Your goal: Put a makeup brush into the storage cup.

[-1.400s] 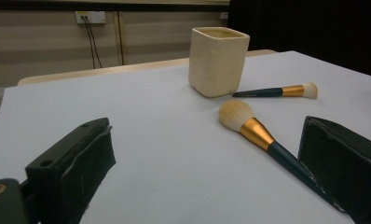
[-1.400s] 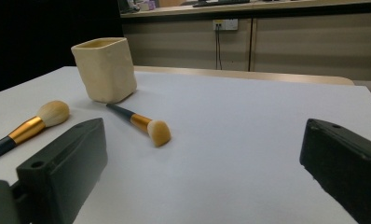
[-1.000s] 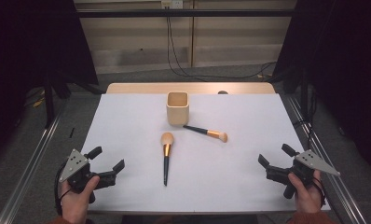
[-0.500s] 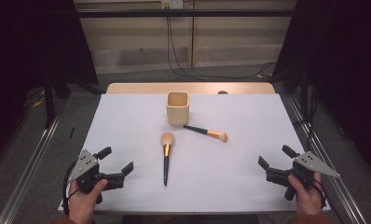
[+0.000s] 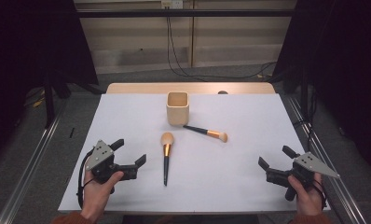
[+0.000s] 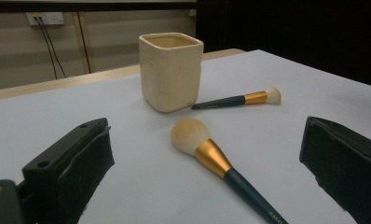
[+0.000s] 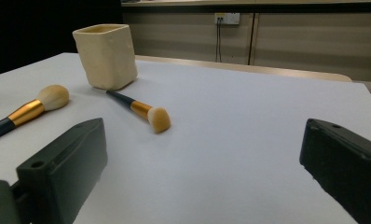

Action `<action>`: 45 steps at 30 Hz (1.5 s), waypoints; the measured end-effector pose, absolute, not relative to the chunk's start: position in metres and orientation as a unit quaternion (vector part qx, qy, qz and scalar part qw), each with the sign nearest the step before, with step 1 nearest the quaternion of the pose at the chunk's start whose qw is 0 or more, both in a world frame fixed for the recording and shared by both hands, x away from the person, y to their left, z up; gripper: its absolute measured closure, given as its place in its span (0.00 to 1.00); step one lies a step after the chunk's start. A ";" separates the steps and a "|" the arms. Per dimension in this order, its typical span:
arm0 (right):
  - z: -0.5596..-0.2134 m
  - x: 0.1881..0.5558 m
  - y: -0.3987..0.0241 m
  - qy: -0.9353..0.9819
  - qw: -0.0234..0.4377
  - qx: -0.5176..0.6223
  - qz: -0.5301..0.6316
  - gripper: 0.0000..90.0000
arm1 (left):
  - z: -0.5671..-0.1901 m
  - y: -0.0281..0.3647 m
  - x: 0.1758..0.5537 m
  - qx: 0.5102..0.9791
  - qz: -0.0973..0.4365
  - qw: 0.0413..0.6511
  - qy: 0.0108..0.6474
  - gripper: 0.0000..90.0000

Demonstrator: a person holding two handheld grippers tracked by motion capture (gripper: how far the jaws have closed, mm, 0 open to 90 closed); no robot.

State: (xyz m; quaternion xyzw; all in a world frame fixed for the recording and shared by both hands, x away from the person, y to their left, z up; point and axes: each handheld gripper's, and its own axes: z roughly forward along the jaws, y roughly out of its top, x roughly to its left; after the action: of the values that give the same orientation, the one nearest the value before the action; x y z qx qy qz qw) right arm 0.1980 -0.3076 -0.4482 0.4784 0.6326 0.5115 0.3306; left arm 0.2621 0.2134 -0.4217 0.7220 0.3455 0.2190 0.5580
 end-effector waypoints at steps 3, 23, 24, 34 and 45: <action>-0.448 0.197 -0.307 0.632 0.330 0.479 0.512 0.00 | -0.420 0.208 0.265 0.727 0.222 0.558 0.333 0.03; -0.448 0.197 -0.304 0.638 0.331 0.473 0.510 0.00 | -0.412 0.180 0.300 0.730 0.211 0.555 0.336 0.03; -0.448 0.197 -0.304 0.639 0.331 0.471 0.510 0.00 | -0.412 0.179 0.303 0.733 0.206 0.554 0.336 0.03; -0.448 0.199 -0.303 0.642 0.328 0.468 0.511 0.00 | -0.418 0.170 0.320 0.731 0.216 0.549 0.343 0.03; -0.449 0.201 -0.301 0.646 0.325 0.464 0.510 0.00 | -0.423 0.161 0.333 0.735 0.207 0.542 0.351 0.03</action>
State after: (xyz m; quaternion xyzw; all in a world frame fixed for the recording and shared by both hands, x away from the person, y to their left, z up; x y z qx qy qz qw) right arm 0.2012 -0.3008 -0.4486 0.4645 0.6464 0.5105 0.3254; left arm 0.3334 0.1610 -0.4227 0.7350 0.3506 0.2073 0.5422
